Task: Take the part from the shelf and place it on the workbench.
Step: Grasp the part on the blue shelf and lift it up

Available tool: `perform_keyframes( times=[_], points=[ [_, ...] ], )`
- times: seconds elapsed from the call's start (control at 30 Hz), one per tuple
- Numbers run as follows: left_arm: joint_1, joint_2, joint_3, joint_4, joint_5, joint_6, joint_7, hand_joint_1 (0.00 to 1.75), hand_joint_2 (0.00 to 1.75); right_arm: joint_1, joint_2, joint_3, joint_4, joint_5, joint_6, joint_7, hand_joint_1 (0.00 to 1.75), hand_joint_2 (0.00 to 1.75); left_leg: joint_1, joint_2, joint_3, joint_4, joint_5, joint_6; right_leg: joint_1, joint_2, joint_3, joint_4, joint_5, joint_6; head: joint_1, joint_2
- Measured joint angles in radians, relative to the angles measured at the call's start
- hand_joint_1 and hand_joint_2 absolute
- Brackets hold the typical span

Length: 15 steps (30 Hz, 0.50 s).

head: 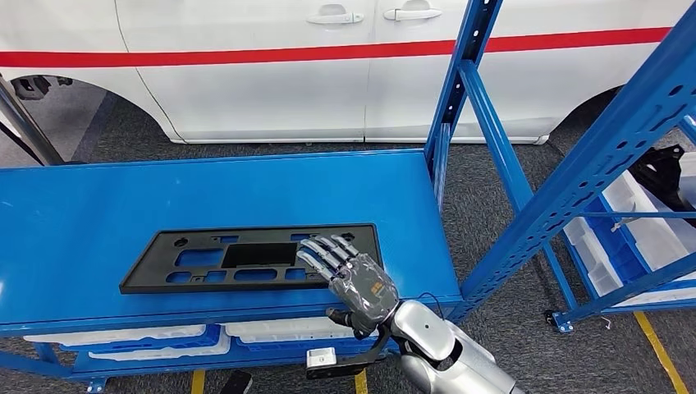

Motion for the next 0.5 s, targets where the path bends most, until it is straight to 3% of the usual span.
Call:
perform_keyframes(
  times=[0.5],
  points=[
    [0.000, 0.000, 0.000, 0.000, -0.007, -0.004, 0.003, 0.00, 0.00, -0.041, -0.014, -0.004, 0.056, 0.040, 0.035, 0.036, 0.00, 1.75, 0.000, 0.000, 0.000, 0.000, 0.000, 0.000, 0.000, 0.000, 0.000, 0.000, 0.000, 0.000, 0.000, 0.000]
  ],
)
